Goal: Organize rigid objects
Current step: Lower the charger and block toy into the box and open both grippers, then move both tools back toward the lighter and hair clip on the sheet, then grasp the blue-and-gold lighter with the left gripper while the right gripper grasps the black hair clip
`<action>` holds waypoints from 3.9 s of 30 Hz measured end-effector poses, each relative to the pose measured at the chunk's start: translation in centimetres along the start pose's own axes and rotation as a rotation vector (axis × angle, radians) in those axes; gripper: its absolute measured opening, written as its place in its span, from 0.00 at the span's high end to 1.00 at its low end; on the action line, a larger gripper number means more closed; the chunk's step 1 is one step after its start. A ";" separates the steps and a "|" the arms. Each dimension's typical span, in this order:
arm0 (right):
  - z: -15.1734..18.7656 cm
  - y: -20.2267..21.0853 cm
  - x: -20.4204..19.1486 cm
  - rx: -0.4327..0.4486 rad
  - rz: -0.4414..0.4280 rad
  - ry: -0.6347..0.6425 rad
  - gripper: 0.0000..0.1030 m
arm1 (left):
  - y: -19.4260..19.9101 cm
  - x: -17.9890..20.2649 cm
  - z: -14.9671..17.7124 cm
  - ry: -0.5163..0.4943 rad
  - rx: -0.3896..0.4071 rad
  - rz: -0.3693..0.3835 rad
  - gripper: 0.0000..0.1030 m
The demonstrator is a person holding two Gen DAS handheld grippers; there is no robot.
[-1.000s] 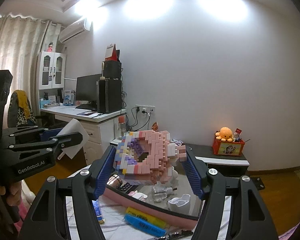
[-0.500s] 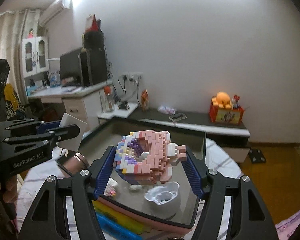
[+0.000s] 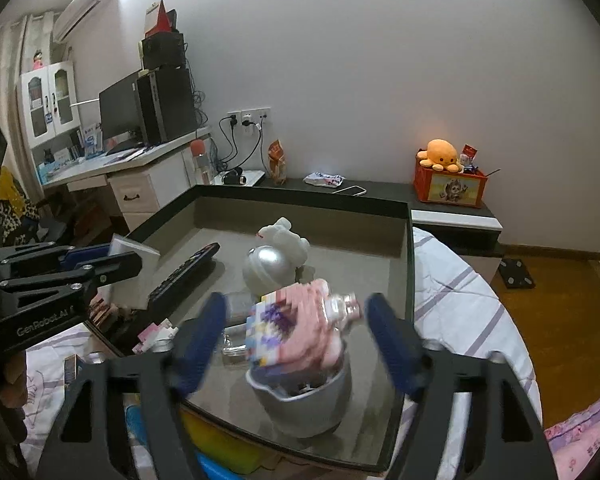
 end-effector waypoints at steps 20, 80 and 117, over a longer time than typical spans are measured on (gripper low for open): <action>-0.8 16.6 -3.4 0.329 0.026 -0.003 0.00 | 18.7 -3.9 4.2 0.111 0.277 -0.228 0.00; 9.4 7.0 1.6 -0.069 0.099 -0.103 0.00 | 5.1 -4.7 16.7 0.196 -0.302 -0.237 0.00; 12.1 4.5 3.8 -0.297 0.214 -0.050 0.19 | 5.7 0.0 15.1 -0.018 -0.204 0.002 0.80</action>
Point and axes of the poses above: each gripper's, at about its wrist camera, not at the fingertips, and y roughly against the way its jaws point, x to its right, z to its underside, the point moved 8 cm from there along -y, roughly the way its jaws point, and after that the axes turned 6 degrees about -y, right-handed, at the moved point
